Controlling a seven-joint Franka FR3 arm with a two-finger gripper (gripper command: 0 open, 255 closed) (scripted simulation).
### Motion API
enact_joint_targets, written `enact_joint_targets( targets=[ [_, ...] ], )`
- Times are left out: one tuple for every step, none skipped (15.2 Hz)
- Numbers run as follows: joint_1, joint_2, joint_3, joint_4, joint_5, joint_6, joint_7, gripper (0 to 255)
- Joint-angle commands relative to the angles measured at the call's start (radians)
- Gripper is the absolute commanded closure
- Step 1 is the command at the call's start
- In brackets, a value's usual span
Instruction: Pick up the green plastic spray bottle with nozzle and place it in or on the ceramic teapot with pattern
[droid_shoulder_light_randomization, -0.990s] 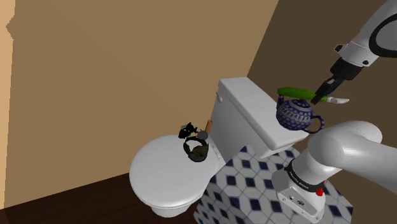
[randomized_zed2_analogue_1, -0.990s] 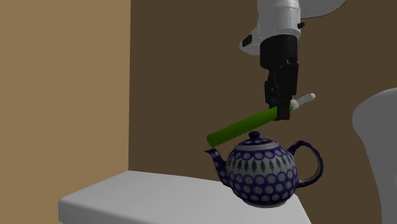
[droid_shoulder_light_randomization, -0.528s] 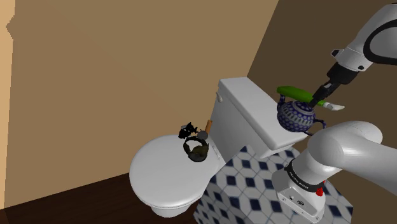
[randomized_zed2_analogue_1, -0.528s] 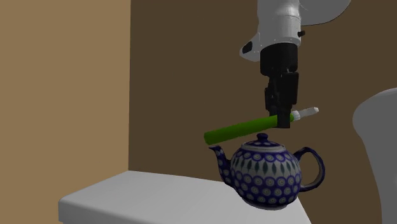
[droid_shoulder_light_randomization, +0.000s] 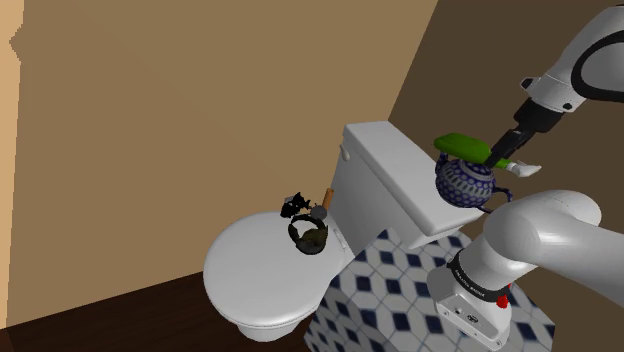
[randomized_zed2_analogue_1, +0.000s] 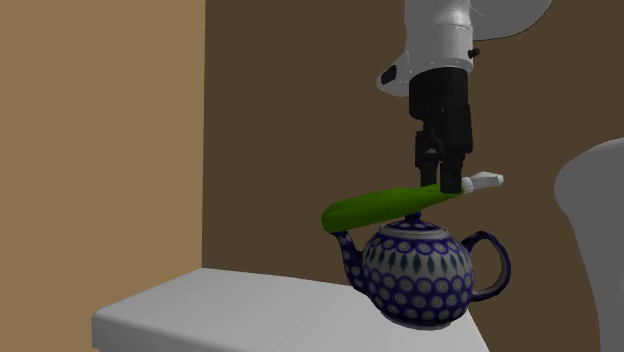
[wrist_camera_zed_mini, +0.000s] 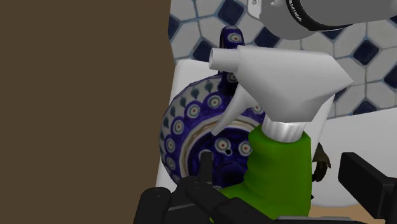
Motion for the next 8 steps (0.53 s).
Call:
enact_joint_targets(
  targets=[
    [0.0, 0.0, 0.0, 0.0, 0.0, 0.0, 0.0, 0],
    [0.007, 0.013, 0.01, 0.038, 0.011, -0.024, 0.0, 0],
    [0.014, 0.028, 0.02, 0.076, 0.02, -0.047, 0.0, 0],
    [0.021, 0.043, 0.028, 0.114, 0.029, -0.07, -0.001, 0],
    [0.025, 0.055, 0.035, 0.145, 0.036, -0.088, -0.001, 0],
    [0.025, 0.055, 0.035, 0.145, 0.036, -0.088, -0.002, 0],
    [0.025, 0.055, 0.035, 0.145, 0.036, -0.088, -0.002, 0],
    [0.025, 0.055, 0.035, 0.145, 0.036, -0.088, -0.002, 0]
  ],
)
